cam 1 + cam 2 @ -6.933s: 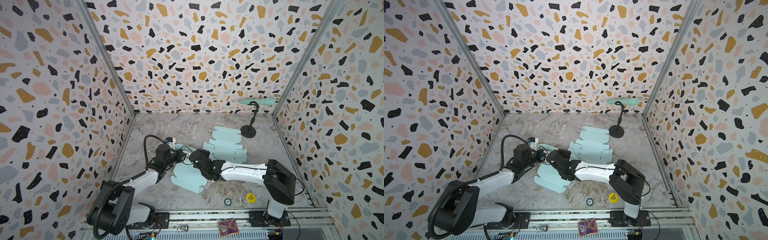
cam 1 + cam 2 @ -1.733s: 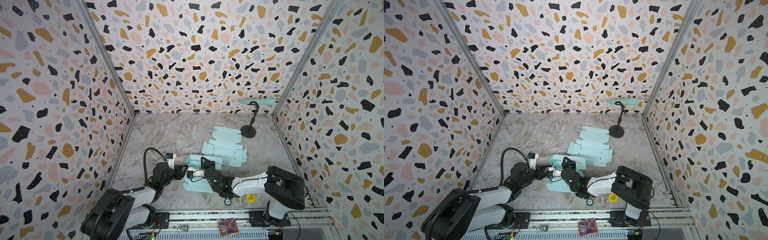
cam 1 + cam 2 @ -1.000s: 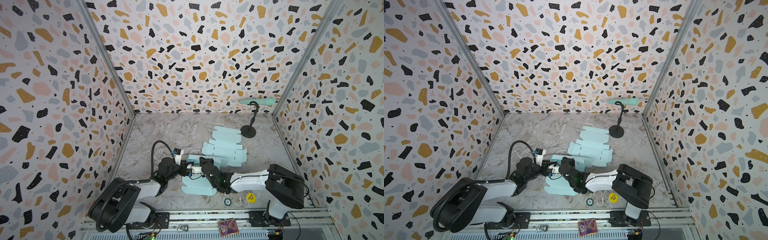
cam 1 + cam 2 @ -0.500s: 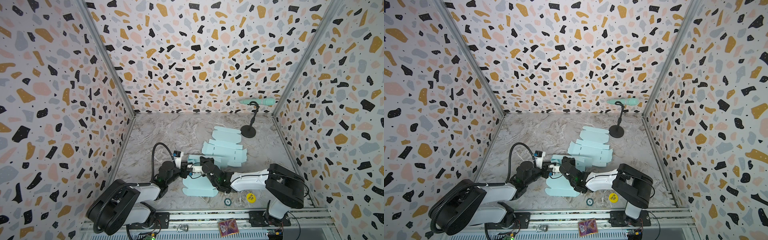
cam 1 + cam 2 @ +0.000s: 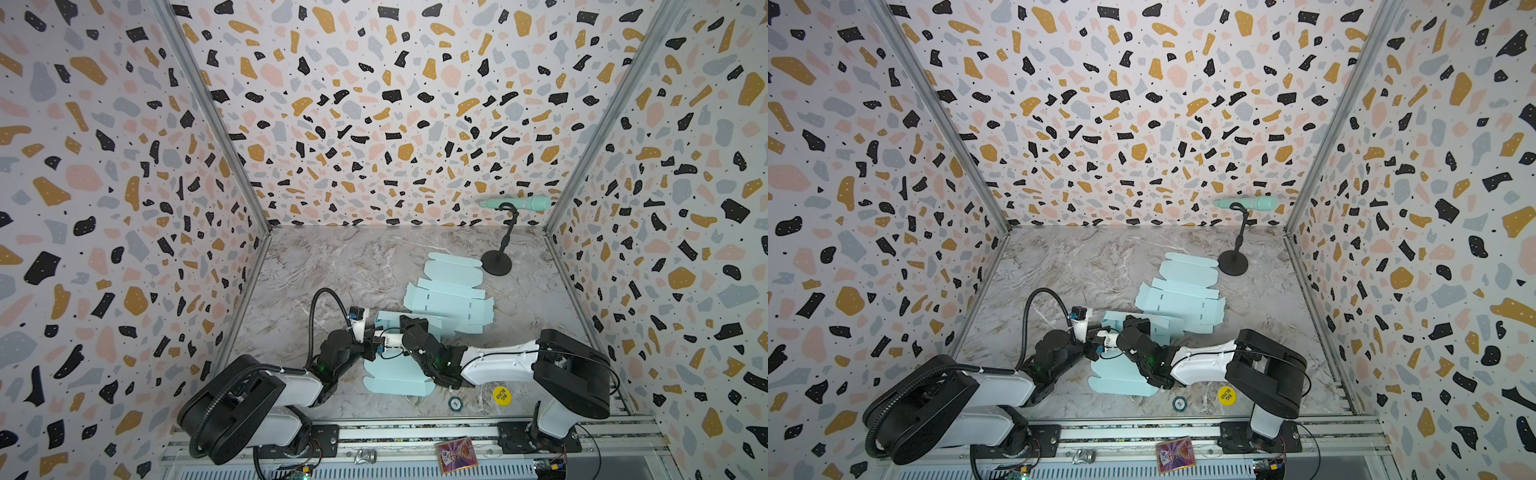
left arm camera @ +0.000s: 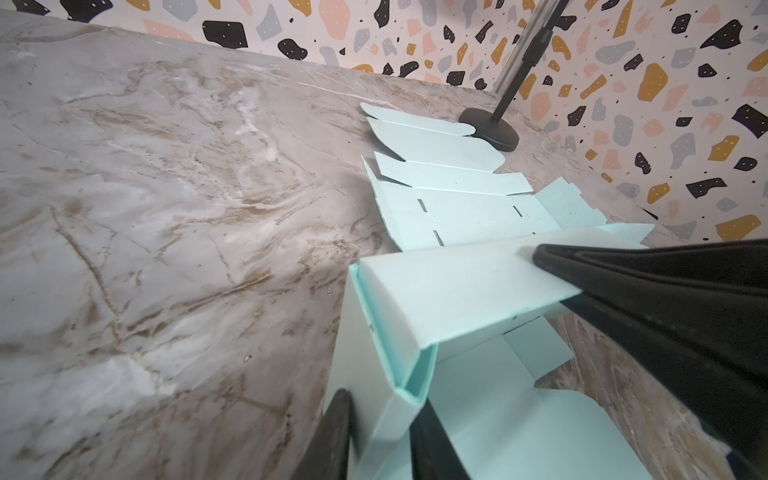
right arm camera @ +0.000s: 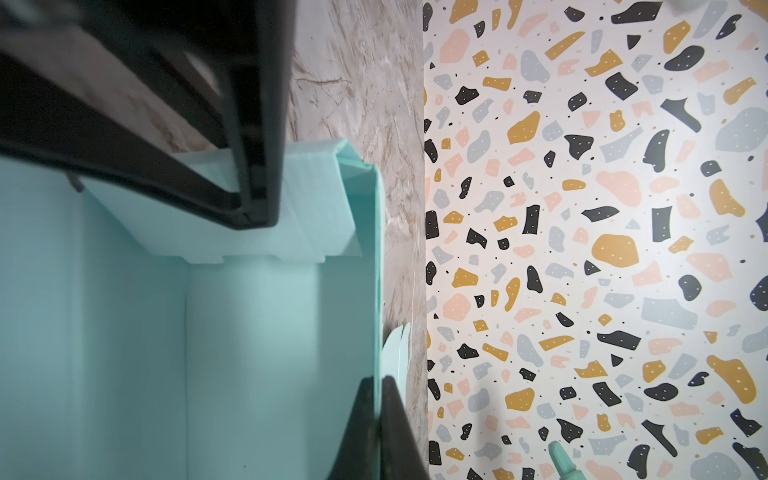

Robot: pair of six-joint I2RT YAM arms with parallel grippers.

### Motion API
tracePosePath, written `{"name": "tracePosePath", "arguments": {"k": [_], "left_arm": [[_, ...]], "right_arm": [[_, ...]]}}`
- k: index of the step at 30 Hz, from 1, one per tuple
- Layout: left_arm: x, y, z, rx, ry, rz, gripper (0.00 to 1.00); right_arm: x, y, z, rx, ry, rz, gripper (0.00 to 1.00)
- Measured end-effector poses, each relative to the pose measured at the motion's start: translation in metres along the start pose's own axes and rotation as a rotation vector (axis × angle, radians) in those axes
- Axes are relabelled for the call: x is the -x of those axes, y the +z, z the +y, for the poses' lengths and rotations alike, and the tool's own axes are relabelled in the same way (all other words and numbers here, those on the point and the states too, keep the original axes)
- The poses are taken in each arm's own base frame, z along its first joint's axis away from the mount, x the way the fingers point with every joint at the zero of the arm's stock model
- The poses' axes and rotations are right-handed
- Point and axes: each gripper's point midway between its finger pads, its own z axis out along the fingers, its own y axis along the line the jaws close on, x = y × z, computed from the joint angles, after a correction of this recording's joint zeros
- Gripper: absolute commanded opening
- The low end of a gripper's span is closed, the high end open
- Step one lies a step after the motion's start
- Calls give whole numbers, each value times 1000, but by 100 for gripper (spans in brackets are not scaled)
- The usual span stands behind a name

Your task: Fold the paper box

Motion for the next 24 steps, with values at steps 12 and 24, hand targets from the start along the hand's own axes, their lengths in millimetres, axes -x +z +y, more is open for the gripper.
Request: {"name": "tracePosePath", "arguments": {"k": [12, 24], "left_arm": [[-2, -2, -1, 18, 60, -31, 21], [-4, -8, -13, 25, 164, -33, 13]], "right_arm": [[1, -6, 2, 43, 62, -9, 7], [31, -21, 11, 181, 193, -115, 25]]}}
